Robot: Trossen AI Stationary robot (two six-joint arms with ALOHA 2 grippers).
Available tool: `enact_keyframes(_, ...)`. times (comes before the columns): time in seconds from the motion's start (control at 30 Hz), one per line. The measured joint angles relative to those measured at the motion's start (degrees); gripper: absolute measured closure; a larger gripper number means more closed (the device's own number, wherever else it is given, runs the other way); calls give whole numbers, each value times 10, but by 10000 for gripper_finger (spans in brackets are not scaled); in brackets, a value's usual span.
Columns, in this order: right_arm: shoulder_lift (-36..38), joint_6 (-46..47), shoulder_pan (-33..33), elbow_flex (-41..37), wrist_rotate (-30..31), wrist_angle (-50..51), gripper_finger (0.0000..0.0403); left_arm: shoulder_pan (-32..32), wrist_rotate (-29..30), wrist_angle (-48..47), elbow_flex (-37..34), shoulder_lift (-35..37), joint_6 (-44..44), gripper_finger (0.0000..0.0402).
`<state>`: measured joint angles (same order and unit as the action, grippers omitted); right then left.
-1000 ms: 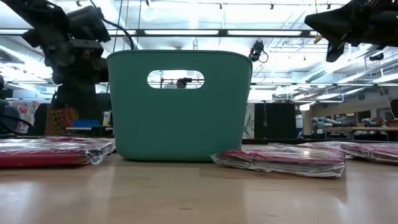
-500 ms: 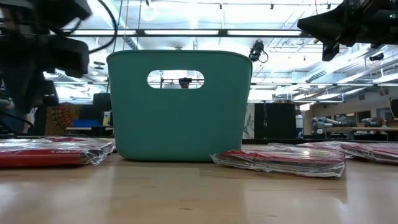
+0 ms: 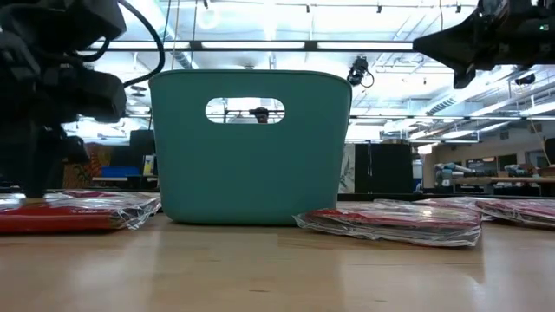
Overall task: Sort popcorn bags into baskets
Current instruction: Put the red popcorn bag into the green bin
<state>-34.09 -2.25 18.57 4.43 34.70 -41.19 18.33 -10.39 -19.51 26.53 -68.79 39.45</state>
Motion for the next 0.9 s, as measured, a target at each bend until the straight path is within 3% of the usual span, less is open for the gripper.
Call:
enact_keyframes(0.2, 0, -19, -14, 0, 14, -26, 384, 19, 66, -18, 41, -39, -14, 209)
enact_keyframes(0.63, 0, -10, -18, 0, 7, -33, 384, 29, 82, 8, 43, -95, -16, 208)
enact_keyframes(0.9, -4, -9, -18, 0, 7, -28, 384, 43, 84, 21, 44, -108, -6, 228)
